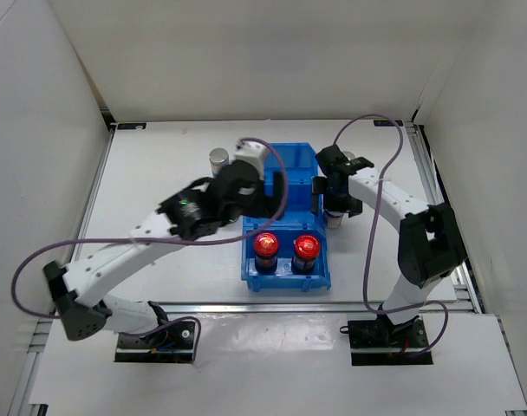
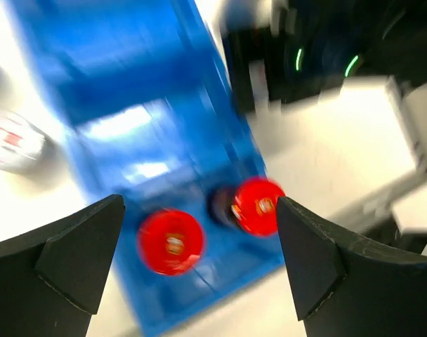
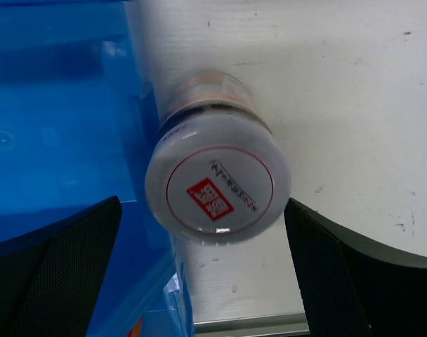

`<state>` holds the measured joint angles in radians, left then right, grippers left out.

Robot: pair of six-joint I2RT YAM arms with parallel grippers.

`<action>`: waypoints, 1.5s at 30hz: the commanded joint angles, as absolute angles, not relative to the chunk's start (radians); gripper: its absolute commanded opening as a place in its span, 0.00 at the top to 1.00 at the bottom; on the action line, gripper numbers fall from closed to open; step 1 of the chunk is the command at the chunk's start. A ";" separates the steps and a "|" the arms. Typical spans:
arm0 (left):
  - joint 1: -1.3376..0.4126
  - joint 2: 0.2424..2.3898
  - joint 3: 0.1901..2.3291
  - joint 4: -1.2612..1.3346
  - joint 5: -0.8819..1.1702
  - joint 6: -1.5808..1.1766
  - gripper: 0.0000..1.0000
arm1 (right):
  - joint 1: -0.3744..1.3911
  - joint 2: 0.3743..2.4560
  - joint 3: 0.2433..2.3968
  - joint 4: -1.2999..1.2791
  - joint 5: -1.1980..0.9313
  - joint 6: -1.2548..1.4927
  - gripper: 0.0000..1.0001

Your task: Organize the condiment bottles

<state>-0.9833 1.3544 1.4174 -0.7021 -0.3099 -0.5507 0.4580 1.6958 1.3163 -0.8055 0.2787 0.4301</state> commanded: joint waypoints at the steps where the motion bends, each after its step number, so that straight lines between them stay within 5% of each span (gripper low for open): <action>1: -0.887 1.194 1.470 -0.750 -0.414 -0.413 0.00 | 0.442 1.701 1.335 -0.795 0.261 0.422 0.00; 8: -0.533 1.130 1.300 -0.609 -0.583 -0.169 0.00 | 0.433 1.701 1.301 -0.744 0.250 0.420 0.10; 16: -0.465 1.152 0.982 -0.339 -0.497 -0.276 0.00 | 0.371 1.784 1.339 -0.723 0.239 0.411 0.15; 24: -0.465 1.238 1.026 -0.370 -0.416 -0.261 0.00 | 0.350 1.795 1.396 -0.719 0.163 0.382 0.77; 29: -0.465 1.269 1.049 -0.370 -0.376 -0.261 0.00 | 0.368 1.698 1.442 -0.768 0.213 0.382 0.98; 34: -0.465 1.278 1.058 -0.370 -0.345 -0.261 0.00 | 0.486 1.620 1.541 -0.791 0.365 0.356 0.99; 45: -0.465 1.287 1.068 -0.379 -0.316 -0.252 0.00 | 0.595 1.818 1.687 -0.842 0.301 0.402 0.99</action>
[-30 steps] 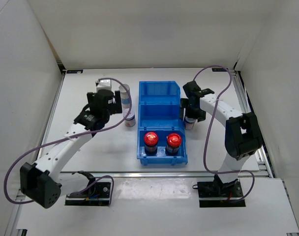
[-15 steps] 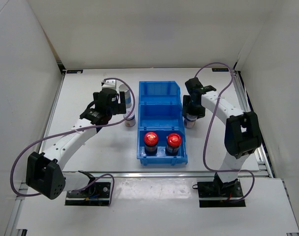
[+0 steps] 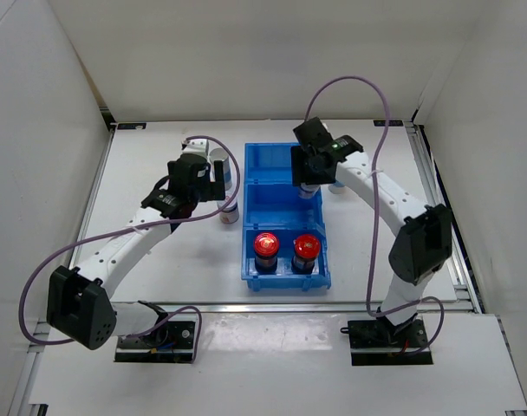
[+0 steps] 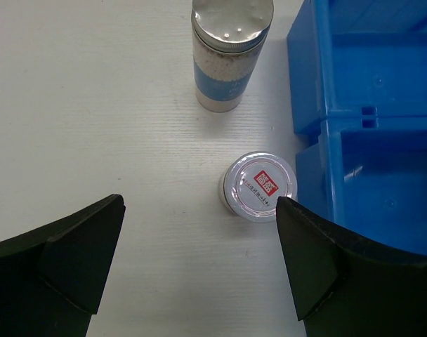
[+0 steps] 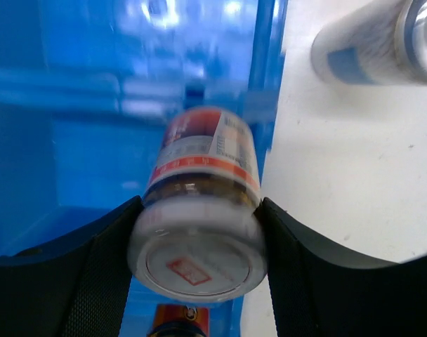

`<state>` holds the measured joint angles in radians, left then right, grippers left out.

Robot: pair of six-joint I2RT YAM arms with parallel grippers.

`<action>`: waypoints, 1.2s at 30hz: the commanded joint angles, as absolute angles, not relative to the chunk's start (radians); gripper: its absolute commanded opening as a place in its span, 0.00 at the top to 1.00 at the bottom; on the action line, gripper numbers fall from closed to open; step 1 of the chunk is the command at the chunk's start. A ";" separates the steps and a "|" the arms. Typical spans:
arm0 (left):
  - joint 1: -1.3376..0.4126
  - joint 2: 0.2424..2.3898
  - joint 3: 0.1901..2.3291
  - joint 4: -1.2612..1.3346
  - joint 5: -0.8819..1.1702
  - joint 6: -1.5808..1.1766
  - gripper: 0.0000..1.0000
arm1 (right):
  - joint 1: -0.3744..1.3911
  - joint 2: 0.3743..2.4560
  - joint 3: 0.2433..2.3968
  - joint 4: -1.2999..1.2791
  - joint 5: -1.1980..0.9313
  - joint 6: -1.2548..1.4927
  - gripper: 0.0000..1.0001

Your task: Organize the condiment bottles

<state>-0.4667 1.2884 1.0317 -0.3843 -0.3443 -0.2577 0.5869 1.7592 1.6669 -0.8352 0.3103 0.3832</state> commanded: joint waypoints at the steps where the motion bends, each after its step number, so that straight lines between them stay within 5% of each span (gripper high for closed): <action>1: -0.465 1.287 1.068 -0.379 -0.316 -0.252 0.00 | 0.595 1.841 1.687 -0.842 0.301 0.411 0.99; 18: -0.465 1.305 1.077 -0.388 -0.285 -0.252 0.00 | 0.604 1.829 1.594 -0.801 0.261 0.454 0.99; 31: -0.465 1.344 1.086 -0.397 -0.195 -0.252 0.00 | 0.595 1.928 1.632 -0.811 0.250 0.439 0.75; 36: -0.465 1.365 1.095 -0.397 -0.118 -0.261 0.00 | 0.595 1.937 1.632 -0.811 0.232 0.439 0.56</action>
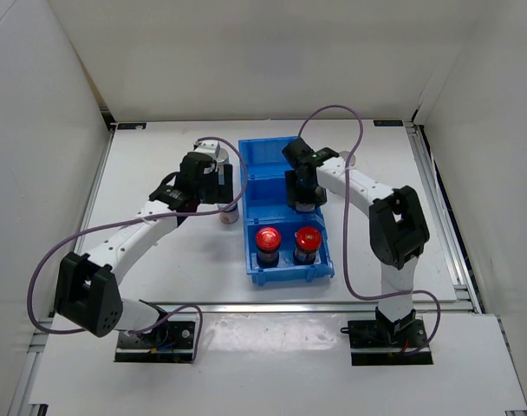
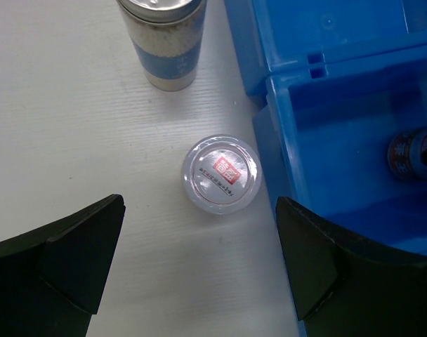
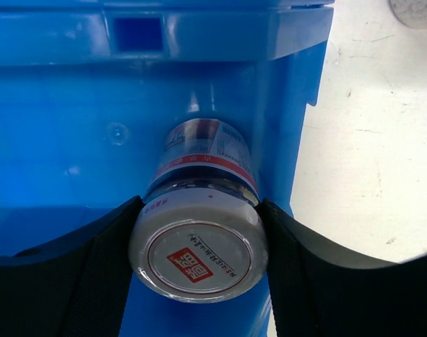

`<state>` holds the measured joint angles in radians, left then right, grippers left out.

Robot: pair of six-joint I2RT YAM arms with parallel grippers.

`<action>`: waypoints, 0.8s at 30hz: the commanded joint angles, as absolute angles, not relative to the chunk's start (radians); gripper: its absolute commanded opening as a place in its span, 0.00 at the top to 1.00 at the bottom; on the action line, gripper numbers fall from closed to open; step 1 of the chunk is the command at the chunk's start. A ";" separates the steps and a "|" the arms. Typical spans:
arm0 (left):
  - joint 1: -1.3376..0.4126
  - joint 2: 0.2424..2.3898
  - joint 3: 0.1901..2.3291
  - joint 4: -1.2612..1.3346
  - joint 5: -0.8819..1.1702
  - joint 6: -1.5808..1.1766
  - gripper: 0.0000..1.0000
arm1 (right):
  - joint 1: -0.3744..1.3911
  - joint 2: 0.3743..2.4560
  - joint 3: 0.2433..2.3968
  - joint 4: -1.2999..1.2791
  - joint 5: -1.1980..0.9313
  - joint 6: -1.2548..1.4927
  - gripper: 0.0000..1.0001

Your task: Organize the condiment bottles

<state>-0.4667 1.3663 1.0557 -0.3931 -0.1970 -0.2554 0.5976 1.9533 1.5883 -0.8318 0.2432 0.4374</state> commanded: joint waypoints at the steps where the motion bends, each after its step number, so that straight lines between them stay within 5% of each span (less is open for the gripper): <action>1: -0.465 1.374 1.095 -0.408 -0.107 -0.261 0.00 | 0.595 1.937 1.632 -0.802 0.232 0.439 0.49; 6: -0.465 1.423 1.104 -0.434 -0.046 -0.282 0.00 | 0.595 1.888 1.632 -0.837 0.264 0.480 0.00; 21: -0.465 1.584 1.175 -0.492 -0.026 -0.310 0.00 | 0.595 1.364 1.424 -0.857 0.298 0.489 0.00; 24: -0.465 1.608 1.184 -0.503 -0.026 -0.310 0.13 | 0.595 1.283 1.375 -0.857 0.298 0.498 0.00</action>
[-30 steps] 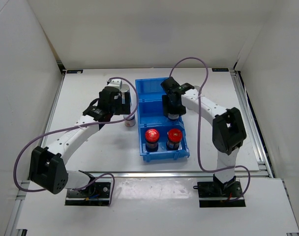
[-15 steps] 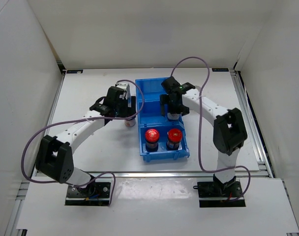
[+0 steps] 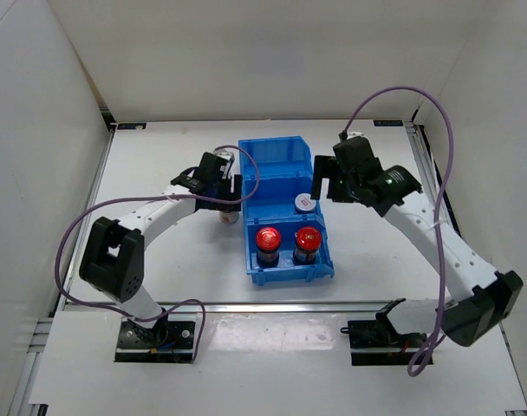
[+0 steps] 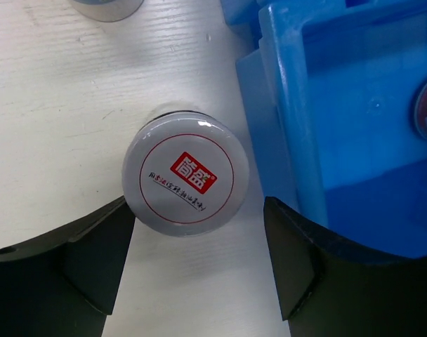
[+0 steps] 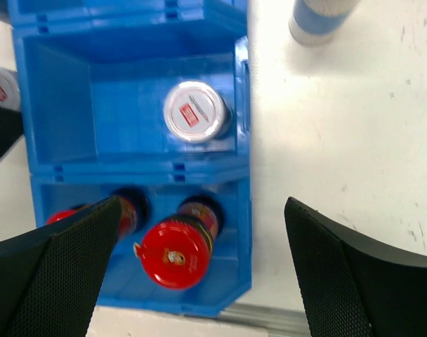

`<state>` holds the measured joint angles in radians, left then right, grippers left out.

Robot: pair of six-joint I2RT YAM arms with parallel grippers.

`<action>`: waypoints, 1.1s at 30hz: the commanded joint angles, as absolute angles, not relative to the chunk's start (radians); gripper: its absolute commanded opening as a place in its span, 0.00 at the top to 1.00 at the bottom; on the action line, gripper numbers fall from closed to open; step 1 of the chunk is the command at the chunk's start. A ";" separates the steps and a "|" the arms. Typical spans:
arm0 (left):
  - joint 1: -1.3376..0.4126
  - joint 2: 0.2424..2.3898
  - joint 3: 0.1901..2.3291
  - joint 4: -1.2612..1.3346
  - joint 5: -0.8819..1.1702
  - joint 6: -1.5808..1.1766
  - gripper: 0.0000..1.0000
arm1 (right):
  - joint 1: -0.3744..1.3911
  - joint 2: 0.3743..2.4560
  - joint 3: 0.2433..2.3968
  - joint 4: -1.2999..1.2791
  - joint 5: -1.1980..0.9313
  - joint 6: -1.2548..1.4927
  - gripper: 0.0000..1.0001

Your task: Organize the condiment bottles

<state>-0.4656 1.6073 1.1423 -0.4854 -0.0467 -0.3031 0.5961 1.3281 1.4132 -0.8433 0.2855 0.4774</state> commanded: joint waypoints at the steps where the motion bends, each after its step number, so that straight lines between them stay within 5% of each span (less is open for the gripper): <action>1: -0.465 1.618 1.184 -0.503 -0.026 -0.310 0.18 | 0.595 1.264 1.365 -0.857 0.298 0.499 0.00; 6: -0.465 1.618 1.193 -0.525 -0.060 -0.310 0.56 | 0.595 1.172 1.345 -0.868 0.330 0.479 0.00; 11: -0.535 1.545 1.204 -0.564 -0.302 -0.291 0.89 | 0.595 1.128 1.336 -0.887 0.330 0.479 0.00; 24: -0.638 1.290 1.359 -0.595 -0.442 -0.281 0.89 | 0.595 1.005 1.272 -0.934 0.348 0.469 0.00; 27: -0.626 1.356 1.371 -0.604 -0.414 -0.290 0.50 | 0.595 1.005 1.272 -0.943 0.348 0.469 0.00; 28: -0.617 1.374 1.371 -0.604 -0.397 -0.322 0.23 | 0.595 1.005 1.272 -0.943 0.348 0.460 0.00; 33: -0.569 1.471 1.339 -0.604 -0.318 -0.417 0.14 | 0.595 0.983 1.272 -0.963 0.357 0.460 0.00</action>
